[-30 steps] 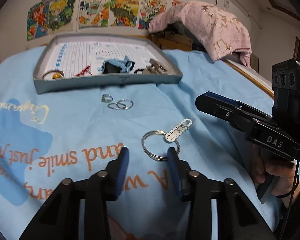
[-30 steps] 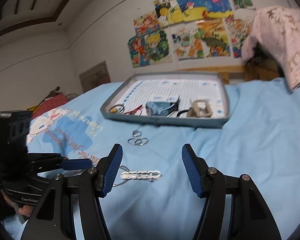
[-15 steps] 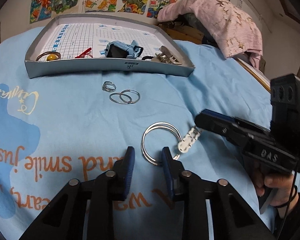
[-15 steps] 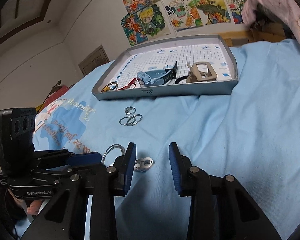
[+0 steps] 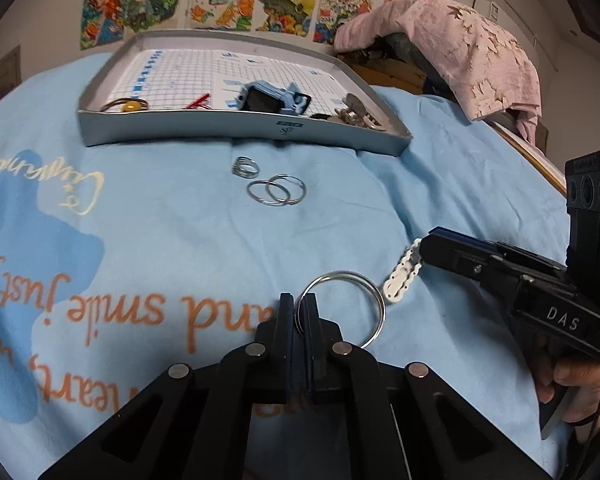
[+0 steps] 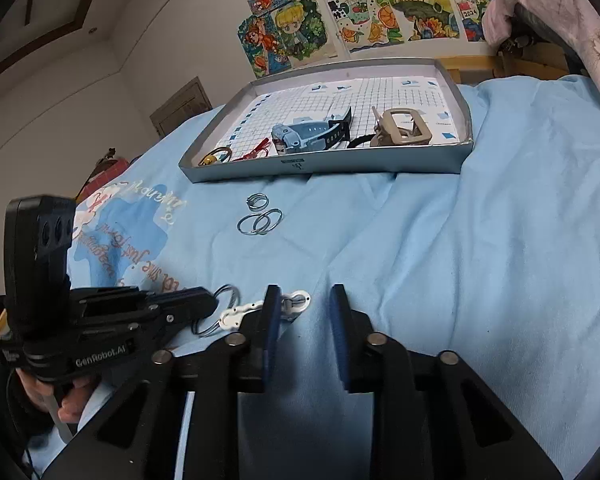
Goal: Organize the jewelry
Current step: 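Grasp the silver keychain tag with the right tool while the left tool holds the ring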
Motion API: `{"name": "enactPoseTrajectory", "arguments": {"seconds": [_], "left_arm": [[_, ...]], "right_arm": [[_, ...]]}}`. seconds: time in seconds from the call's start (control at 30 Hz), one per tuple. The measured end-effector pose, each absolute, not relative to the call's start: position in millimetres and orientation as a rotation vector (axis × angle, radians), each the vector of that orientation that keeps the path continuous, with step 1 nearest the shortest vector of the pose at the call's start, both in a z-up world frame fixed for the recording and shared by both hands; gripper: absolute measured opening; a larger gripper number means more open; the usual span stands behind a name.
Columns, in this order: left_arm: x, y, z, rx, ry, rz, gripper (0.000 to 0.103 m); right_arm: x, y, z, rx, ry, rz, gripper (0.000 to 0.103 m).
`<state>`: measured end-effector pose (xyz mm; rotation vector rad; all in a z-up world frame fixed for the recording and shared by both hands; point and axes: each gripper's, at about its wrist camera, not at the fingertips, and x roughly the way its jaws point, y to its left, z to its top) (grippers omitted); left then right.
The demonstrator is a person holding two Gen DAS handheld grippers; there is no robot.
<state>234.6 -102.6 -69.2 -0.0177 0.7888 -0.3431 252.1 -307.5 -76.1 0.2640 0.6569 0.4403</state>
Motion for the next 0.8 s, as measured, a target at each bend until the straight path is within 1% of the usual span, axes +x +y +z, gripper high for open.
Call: {"name": "enactPoseTrajectory", "arguments": {"seconds": [0.33, 0.8], "left_arm": [[219.0, -82.0, -67.9, -0.063, 0.724, -0.217, 0.004], [218.9, -80.5, -70.1, -0.069, 0.715, -0.216, 0.004]], "right_arm": [[248.1, -292.3, -70.6, 0.183, 0.644, 0.468, 0.022], [259.6, -289.7, -76.4, 0.224, 0.682, 0.501, 0.022]]}}
